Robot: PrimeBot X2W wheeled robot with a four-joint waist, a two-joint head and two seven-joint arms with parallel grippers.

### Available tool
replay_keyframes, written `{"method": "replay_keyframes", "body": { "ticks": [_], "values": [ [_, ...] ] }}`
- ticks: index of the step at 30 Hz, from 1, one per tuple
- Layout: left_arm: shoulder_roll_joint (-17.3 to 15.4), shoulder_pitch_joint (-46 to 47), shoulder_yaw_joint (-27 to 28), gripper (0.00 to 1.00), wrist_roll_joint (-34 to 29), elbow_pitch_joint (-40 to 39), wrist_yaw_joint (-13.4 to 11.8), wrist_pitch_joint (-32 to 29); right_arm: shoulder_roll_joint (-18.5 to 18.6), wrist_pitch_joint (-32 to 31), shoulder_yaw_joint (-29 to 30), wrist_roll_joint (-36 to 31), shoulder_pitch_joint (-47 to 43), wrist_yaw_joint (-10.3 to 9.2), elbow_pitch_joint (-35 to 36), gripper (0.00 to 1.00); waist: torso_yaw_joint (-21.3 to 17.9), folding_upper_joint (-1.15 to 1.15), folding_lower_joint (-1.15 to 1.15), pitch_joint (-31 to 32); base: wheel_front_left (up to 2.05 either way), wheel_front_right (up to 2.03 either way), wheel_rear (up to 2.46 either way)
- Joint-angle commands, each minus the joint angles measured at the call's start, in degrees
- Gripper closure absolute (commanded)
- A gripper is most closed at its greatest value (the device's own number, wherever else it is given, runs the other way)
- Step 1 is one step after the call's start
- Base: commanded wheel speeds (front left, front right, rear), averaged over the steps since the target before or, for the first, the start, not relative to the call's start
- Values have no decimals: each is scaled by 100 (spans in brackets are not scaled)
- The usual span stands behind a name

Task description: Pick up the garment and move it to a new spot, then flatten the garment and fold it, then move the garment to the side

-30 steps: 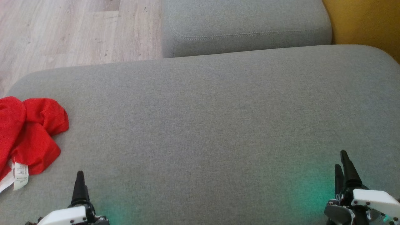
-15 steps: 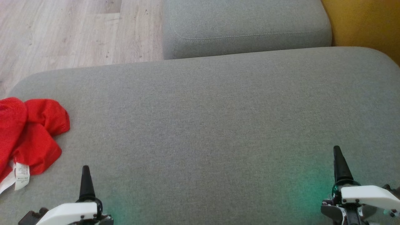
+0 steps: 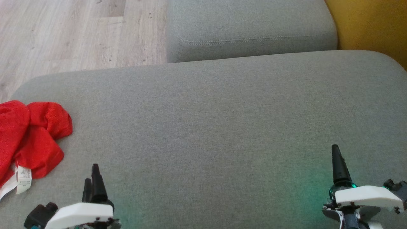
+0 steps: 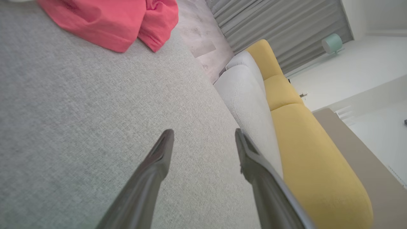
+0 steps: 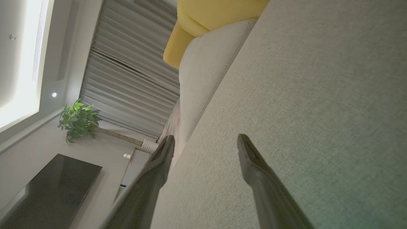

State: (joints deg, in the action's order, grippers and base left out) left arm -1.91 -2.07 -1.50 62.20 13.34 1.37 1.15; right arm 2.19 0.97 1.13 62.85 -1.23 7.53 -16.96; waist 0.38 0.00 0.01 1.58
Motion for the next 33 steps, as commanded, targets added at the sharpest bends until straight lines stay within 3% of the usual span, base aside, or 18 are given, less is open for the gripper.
{"method": "replay_keyframes", "body": {
  "ticks": [1, 13, 33],
  "values": [
    [-53, 102, 10, 0, -251, -213, -43, 68, 39, 80, -89, -217, 158, -2, 255, 0, 5, 0, -1, 4, 0, 0, 0],
    [-98, 91, -228, 0, -1362, -377, -289, 270, 43, 283, -257, -1099, 119, -2, 425, 0, 48, 0, -1, 49, 0, 0, 0],
    [-137, -130, -510, 0, -2652, -566, -685, 589, 50, 604, -690, -2393, 21, -3, 476, 0, -30, 0, -1, 229, 0, 0, 0]
  ]
}}
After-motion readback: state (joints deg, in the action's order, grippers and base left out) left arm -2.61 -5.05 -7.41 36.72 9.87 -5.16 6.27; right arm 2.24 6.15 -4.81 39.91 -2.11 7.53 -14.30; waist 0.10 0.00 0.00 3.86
